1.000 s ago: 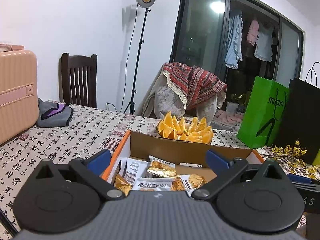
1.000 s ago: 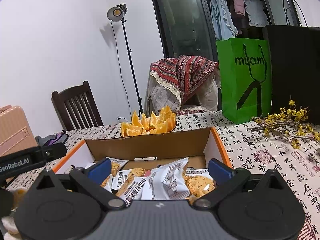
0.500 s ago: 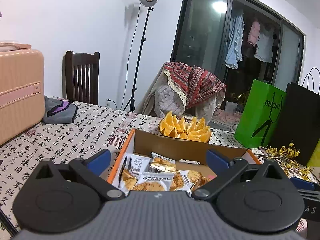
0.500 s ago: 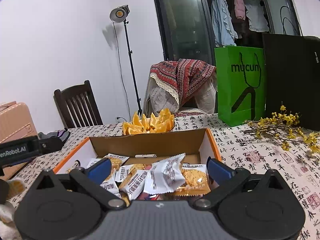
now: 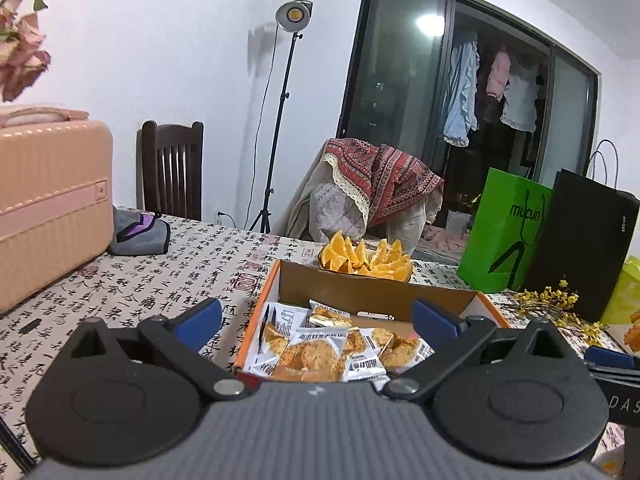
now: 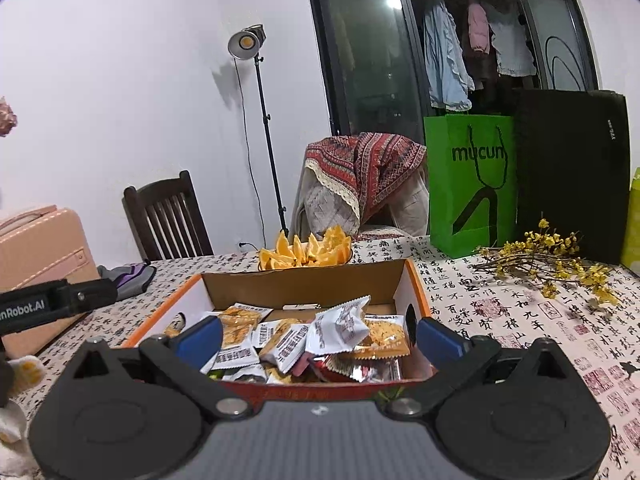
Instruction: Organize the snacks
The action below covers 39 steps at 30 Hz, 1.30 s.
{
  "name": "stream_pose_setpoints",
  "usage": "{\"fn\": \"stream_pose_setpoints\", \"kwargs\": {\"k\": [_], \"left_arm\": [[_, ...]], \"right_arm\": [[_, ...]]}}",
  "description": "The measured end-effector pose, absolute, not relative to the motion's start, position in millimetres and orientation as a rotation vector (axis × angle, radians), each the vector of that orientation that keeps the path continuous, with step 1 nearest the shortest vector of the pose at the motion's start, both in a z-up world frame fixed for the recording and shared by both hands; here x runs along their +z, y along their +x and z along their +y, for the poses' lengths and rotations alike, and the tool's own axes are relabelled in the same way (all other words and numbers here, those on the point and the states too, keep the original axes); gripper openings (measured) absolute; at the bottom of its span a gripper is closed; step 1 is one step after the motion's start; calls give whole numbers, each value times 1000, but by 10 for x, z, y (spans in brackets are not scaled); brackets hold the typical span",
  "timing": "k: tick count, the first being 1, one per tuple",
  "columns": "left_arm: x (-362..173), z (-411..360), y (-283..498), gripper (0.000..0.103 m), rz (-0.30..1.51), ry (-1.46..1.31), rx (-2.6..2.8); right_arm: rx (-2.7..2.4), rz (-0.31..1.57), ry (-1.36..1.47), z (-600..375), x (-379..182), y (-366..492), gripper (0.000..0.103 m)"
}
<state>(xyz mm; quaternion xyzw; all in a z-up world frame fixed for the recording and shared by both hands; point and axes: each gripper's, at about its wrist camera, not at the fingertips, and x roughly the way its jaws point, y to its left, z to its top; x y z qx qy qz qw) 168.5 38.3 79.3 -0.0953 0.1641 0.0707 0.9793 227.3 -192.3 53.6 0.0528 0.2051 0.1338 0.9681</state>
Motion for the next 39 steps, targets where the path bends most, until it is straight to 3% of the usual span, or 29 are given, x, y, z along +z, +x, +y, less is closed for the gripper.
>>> {"fn": "stream_pose_setpoints", "kwargs": {"k": [39], "left_arm": [[724, 324, 323, 103, 248, -167, 58]], "right_arm": [[290, 346, 92, -2283, 518, 884, 103]]}}
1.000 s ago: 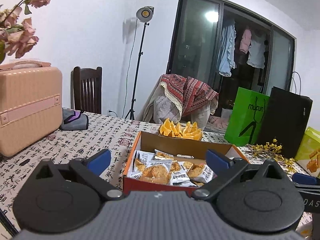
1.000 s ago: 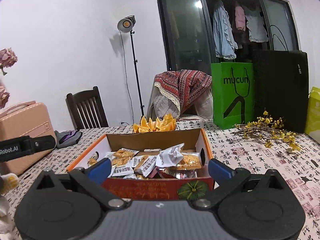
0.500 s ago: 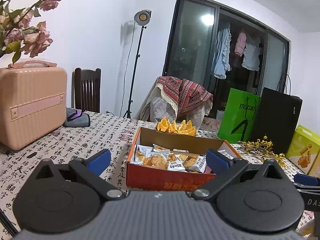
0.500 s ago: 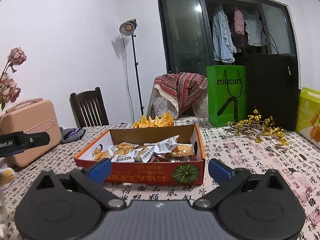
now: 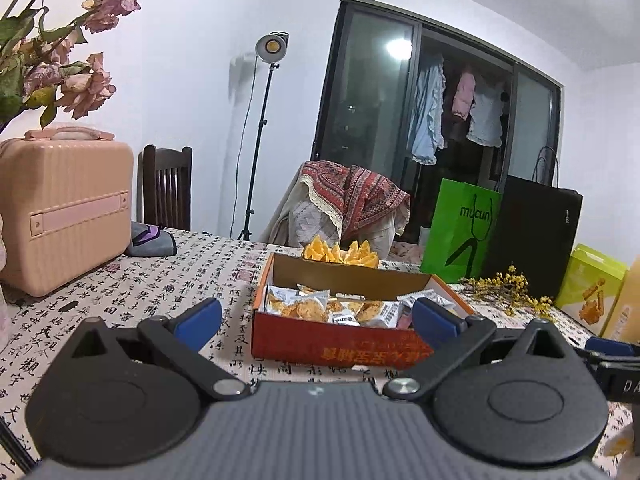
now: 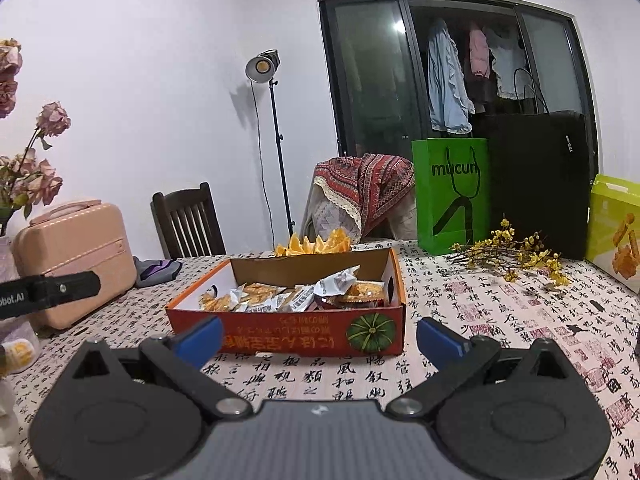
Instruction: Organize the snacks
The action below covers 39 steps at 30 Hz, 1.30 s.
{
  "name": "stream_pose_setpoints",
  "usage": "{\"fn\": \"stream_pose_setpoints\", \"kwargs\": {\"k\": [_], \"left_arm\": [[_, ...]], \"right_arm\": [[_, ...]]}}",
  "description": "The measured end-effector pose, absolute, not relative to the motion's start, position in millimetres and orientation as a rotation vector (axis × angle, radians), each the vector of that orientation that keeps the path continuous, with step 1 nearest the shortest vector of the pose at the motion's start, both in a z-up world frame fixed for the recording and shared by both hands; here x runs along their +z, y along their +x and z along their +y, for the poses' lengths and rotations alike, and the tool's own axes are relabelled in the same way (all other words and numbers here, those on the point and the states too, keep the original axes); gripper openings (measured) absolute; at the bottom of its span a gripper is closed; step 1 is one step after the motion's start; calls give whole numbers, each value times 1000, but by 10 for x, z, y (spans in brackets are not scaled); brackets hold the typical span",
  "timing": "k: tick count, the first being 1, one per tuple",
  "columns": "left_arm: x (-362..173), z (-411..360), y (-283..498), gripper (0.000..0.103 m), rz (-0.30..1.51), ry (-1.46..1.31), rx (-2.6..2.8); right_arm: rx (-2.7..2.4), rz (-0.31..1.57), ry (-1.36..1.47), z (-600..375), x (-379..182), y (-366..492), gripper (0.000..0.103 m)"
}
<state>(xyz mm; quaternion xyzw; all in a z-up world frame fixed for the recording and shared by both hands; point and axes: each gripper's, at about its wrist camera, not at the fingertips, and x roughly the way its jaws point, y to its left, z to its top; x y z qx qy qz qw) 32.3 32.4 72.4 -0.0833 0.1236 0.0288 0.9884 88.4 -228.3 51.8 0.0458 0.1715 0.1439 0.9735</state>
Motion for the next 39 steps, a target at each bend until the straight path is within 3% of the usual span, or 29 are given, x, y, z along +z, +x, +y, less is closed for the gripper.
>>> {"fn": "stream_pose_setpoints", "kwargs": {"k": [39], "left_arm": [[-60, 398, 107, 103, 349, -122, 16]], "right_arm": [[260, 506, 94, -2516, -275, 733, 103]]}}
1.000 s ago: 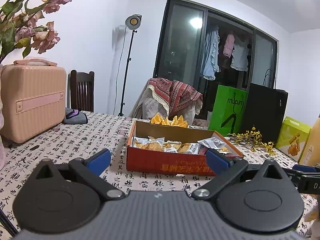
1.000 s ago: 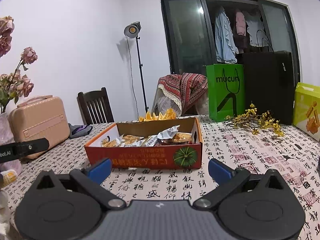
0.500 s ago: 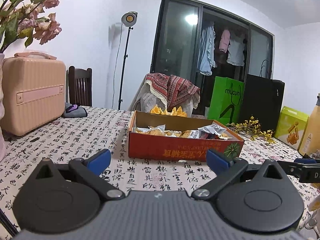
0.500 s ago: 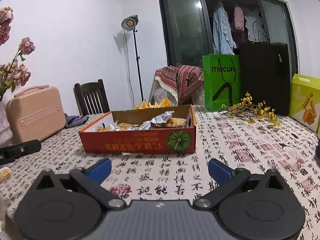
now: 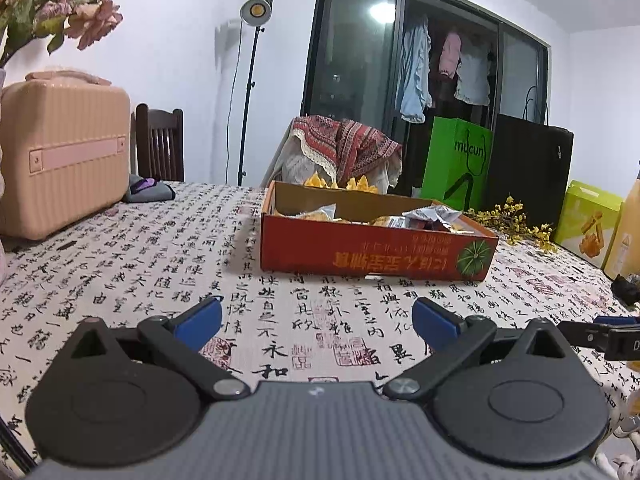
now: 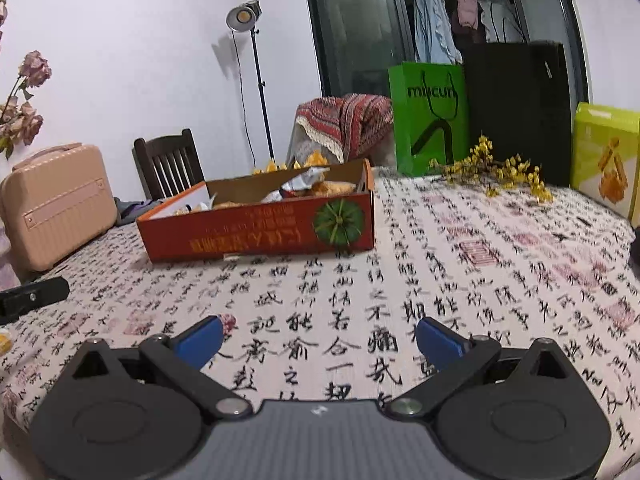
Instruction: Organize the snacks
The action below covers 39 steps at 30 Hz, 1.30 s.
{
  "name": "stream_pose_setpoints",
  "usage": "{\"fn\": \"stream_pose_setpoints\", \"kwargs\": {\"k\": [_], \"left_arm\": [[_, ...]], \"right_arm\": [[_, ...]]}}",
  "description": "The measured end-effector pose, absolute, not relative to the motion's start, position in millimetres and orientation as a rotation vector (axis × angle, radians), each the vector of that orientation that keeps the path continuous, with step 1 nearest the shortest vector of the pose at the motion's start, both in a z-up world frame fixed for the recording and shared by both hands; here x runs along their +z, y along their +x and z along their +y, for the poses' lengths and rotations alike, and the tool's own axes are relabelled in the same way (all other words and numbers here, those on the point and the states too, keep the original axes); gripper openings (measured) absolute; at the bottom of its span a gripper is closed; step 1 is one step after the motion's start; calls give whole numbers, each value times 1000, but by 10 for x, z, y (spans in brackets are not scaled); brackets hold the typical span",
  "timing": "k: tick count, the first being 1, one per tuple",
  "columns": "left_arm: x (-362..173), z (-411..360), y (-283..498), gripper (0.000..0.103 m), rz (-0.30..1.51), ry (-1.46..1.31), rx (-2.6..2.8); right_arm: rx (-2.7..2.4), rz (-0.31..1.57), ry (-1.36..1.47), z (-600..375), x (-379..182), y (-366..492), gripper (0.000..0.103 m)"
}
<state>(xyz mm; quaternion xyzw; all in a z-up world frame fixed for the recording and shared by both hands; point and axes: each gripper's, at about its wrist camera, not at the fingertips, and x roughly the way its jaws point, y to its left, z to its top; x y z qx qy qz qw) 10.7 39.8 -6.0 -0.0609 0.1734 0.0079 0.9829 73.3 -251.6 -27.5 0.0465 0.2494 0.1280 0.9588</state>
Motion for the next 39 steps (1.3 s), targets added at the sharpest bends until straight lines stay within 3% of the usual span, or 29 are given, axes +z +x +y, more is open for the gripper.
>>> {"fn": "stream_pose_setpoints", "kwargs": {"k": [39], "left_arm": [[-92, 360, 97, 103, 353, -130, -1]], "right_arm": [[282, 498, 103, -2478, -291, 740, 103]]}}
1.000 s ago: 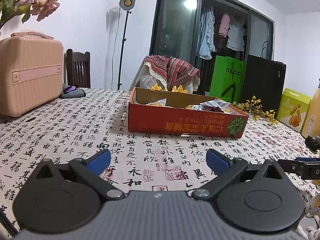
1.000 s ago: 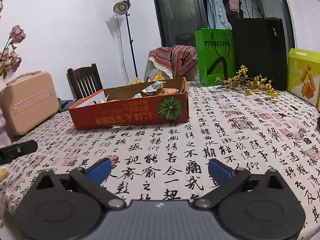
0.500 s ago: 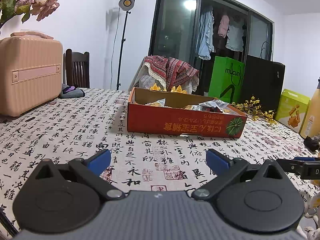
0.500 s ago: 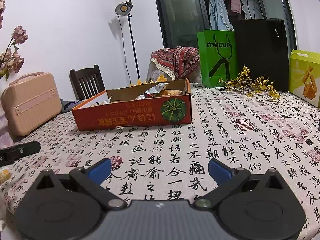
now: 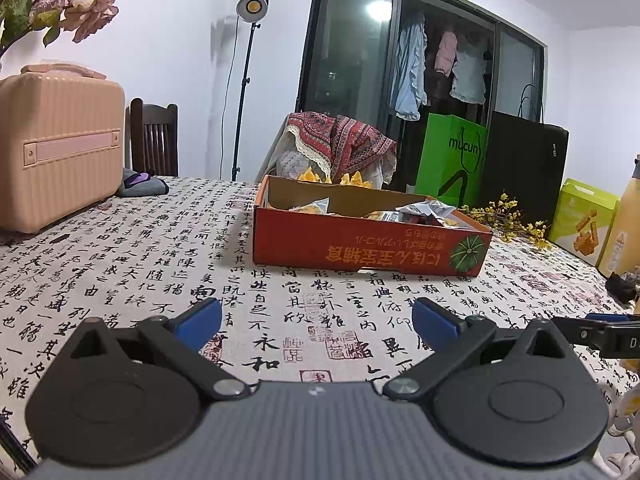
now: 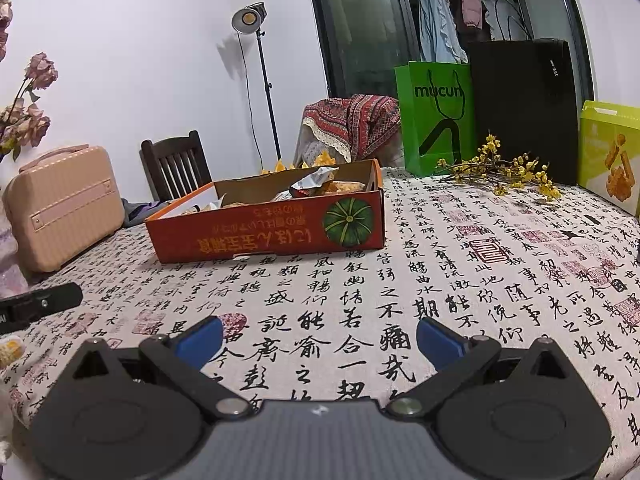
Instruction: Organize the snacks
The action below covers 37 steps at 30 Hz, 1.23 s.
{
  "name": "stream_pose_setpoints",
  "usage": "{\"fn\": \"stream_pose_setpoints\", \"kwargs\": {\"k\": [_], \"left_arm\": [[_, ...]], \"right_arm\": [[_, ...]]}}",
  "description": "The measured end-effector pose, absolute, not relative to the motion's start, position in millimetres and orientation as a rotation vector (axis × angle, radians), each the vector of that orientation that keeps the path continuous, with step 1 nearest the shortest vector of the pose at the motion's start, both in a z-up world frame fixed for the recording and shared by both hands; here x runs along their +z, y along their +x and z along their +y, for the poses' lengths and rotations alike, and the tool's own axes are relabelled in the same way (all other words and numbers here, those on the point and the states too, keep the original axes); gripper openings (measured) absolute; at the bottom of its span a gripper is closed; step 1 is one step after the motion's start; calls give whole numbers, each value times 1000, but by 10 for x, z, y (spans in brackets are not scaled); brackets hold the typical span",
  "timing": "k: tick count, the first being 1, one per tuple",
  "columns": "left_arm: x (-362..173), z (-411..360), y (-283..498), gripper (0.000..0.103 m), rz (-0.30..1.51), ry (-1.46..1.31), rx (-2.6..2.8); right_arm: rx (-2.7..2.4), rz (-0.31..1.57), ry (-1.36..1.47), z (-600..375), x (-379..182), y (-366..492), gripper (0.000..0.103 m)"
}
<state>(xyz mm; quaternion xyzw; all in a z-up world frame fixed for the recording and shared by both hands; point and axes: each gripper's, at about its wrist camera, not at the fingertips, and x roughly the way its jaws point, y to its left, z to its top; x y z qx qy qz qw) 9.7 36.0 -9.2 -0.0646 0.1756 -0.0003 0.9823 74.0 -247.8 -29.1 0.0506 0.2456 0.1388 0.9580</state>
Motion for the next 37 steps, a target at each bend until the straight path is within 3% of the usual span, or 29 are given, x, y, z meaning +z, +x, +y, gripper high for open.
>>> {"fn": "stream_pose_setpoints", "kwargs": {"k": [37], "left_arm": [[-97, 371, 121, 103, 358, -148, -11]], "right_arm": [[287, 507, 107, -2472, -325, 757, 103]]}}
